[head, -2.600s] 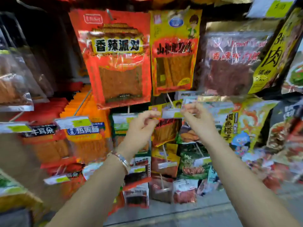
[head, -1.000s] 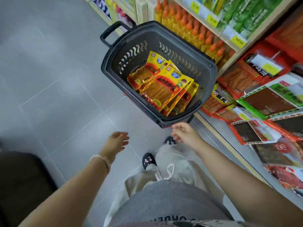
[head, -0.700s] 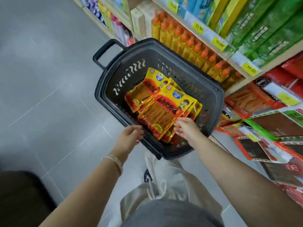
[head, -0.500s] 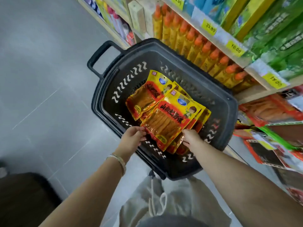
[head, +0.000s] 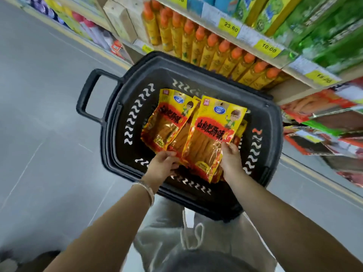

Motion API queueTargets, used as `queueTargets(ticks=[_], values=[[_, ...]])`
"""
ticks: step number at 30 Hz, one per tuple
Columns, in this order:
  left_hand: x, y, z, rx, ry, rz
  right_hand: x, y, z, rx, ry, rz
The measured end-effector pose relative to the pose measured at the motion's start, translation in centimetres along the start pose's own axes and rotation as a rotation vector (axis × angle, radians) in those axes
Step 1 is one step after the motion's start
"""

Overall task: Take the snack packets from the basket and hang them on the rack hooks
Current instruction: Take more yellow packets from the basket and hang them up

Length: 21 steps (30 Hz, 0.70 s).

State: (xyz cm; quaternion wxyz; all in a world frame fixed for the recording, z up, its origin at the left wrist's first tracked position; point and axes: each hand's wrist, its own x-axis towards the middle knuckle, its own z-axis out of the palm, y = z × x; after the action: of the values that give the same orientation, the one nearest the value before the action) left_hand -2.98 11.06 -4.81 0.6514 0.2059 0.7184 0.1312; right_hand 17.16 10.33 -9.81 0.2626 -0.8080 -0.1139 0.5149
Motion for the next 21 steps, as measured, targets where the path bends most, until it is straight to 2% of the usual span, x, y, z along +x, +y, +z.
queueTargets(ticks=[4,7,12,16,18,21], values=[[2.0,3.0,-2.6,0.211,-0.107,0.023,-2.3,-0.4,-1.4,0.011,0.075,-0.113],[3.0,5.8,-4.0,0.323,-0.1,0.084,-3.7,-0.9,-1.3,0.115,0.065,-0.169],[3.8,7.9,-4.3,0.263,-0.293,0.074,-4.2,-1.8,0.8,0.266,-0.179,0.015],[3.9,6.8,-4.7,0.248,-0.163,0.064,-3.5,-1.8,2.8,0.201,-0.235,0.065],[4.2,5.8,-5.2,0.231,-0.117,0.068,-2.6,-1.6,3.1,0.128,-0.176,0.043],[4.6,4.8,-6.0,0.166,-0.052,0.079,-0.4,-1.1,1.8,-0.037,0.104,0.023]])
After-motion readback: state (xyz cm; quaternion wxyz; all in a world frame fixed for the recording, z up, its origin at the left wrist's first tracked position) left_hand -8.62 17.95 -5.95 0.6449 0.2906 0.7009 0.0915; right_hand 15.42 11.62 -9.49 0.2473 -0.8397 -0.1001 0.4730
